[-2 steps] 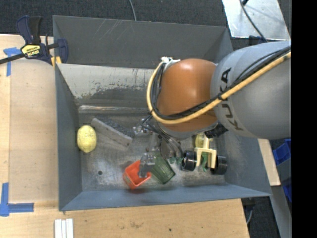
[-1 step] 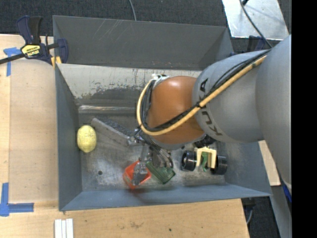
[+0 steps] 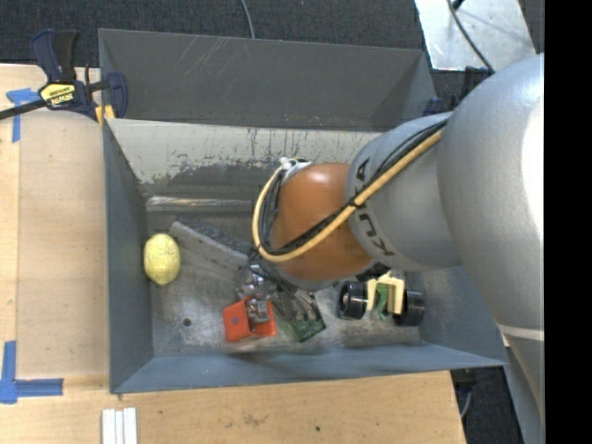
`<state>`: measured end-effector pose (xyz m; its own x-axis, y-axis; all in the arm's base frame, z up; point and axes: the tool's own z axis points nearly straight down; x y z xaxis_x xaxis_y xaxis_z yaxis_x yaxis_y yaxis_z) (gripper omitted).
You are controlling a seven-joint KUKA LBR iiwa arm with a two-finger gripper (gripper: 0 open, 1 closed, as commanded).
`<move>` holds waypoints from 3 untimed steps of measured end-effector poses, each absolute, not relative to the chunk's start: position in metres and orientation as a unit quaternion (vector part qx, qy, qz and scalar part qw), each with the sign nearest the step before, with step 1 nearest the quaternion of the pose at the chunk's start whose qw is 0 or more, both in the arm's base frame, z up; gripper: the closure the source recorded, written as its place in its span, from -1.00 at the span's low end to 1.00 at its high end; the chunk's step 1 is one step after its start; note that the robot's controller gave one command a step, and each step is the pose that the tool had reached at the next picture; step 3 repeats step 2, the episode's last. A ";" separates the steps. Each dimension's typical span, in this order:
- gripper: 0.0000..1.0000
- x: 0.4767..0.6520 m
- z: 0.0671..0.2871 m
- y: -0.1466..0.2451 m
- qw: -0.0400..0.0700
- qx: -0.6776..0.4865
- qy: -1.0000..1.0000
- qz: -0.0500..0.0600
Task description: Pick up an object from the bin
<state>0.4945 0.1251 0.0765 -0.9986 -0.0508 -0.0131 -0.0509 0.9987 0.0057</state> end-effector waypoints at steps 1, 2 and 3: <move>1.00 0.494 0.076 0.125 0.006 -0.025 1.000 0.003; 1.00 0.524 0.219 0.140 0.002 -0.041 0.999 0.000; 1.00 0.524 0.219 0.140 0.002 -0.041 0.999 0.000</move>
Offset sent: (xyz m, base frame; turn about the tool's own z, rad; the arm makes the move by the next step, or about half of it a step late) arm 0.0280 0.0157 0.1414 -0.0322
